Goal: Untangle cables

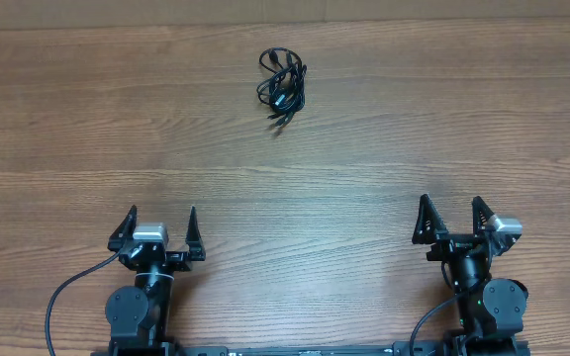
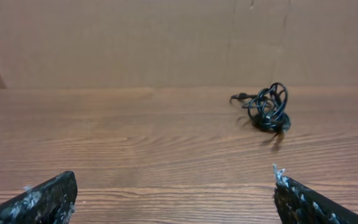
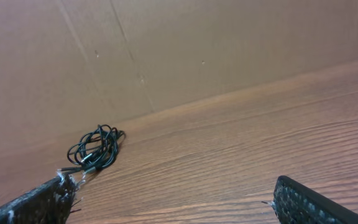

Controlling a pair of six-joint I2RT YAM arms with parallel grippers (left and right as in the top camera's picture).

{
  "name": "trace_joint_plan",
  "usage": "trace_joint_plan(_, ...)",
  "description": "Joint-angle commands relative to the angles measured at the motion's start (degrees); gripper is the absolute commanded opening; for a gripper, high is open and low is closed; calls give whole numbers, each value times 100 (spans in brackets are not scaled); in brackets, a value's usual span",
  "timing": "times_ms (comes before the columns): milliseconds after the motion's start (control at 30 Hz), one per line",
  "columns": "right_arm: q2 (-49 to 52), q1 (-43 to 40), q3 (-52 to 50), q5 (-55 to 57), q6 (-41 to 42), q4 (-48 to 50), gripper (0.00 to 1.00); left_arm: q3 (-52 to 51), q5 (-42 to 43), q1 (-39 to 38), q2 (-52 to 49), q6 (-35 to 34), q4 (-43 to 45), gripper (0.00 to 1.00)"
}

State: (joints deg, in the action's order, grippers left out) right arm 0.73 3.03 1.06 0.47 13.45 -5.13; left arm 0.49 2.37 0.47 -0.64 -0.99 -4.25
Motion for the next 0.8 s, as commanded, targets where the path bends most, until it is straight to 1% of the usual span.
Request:
trace_joint_plan(0, -59, -15, -59, 72, -44, 31, 100, -22, 278, 26, 39, -181, 20, 100)
trace_joint_plan(167, -59, -15, -59, 70, -44, 31, 100, 11, 256, 26, 37, -157, -42, 100)
trace_joint_plan(233, -59, -15, -59, 72, -44, 31, 100, 142, 256, 26, 33, -160, -319, 100)
trace_joint_plan(300, -59, -15, -59, 72, -44, 31, 100, 382, 138, 26, 11, -151, -787, 100)
trace_joint_plan(400, -59, -15, -59, 72, -44, 31, 100, 745, 0, 26, -120, 142, -1239, 100)
trace_joint_plan(433, -59, -15, -59, 72, -44, 31, 100, 1032, -2, 26, -267, 304, -1443, 100)
trace_joint_plan(633, -59, -15, -59, 72, -44, 31, 100, 1991, 0, 26, -1058, 317, -1998, 100)
trace_joint_plan(767, -59, -15, -59, 72, -44, 31, 100, 2824, 24, 26, -1891, 315, -2472, 100)
